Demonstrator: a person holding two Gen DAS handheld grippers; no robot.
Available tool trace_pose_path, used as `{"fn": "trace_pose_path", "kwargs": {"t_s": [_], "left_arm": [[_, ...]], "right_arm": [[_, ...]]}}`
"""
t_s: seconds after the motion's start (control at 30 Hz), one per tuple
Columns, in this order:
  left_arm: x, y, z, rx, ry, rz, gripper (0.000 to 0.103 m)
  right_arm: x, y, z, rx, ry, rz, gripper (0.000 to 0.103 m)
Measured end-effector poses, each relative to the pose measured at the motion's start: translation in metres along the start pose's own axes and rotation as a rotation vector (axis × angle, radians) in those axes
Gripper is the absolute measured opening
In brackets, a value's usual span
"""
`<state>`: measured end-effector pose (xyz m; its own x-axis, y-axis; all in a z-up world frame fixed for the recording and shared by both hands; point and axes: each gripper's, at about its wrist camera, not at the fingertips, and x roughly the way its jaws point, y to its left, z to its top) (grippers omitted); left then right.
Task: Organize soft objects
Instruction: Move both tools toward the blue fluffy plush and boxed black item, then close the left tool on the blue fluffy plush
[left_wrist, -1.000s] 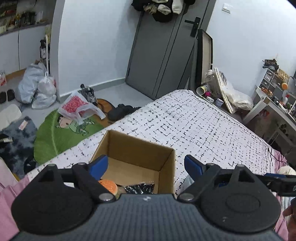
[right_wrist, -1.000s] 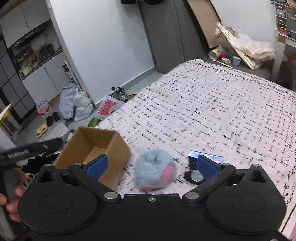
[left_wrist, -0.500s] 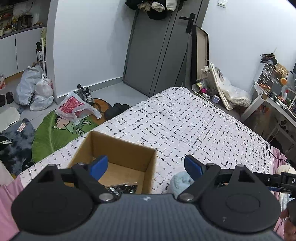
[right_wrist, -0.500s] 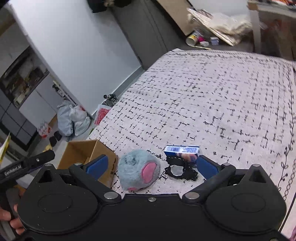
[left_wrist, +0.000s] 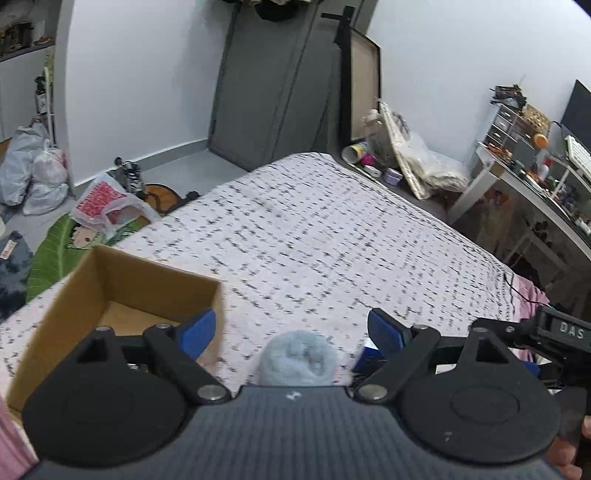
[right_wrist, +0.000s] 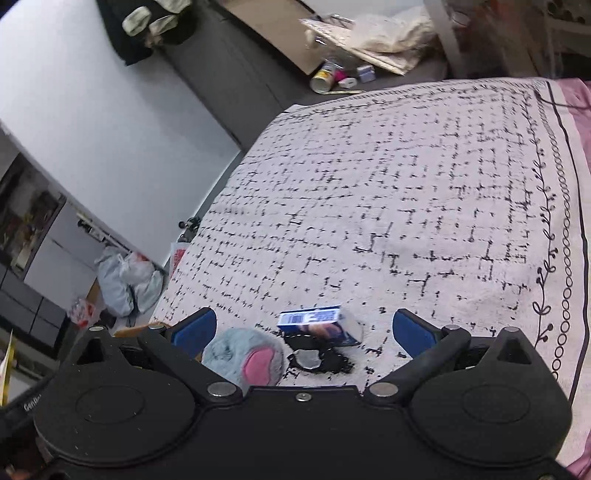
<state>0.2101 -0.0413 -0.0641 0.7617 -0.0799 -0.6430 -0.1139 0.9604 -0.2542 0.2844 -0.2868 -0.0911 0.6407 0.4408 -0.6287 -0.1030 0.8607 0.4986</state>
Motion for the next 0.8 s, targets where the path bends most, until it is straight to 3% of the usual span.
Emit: {"fn": "trace_pose_path", "kwargs": {"t_s": [0.13, 0.6, 0.8], "left_arm": [[0.015, -0.016, -0.007, 0.027, 0.018, -0.014, 0.088], [0.057, -0.025, -0.019, 0.067, 0.071, 0.056, 0.085], [0.067, -0.019, -0.026, 0.052, 0.077, 0.077, 0.07]], "right_arm": [[0.005, -0.007, -0.001, 0.02, 0.013, 0.01, 0.103], [0.022, -0.007, -0.003, 0.028, 0.072, 0.039, 0.103], [0.028, -0.004, -0.008, 0.019, 0.092, 0.046, 0.103]]}}
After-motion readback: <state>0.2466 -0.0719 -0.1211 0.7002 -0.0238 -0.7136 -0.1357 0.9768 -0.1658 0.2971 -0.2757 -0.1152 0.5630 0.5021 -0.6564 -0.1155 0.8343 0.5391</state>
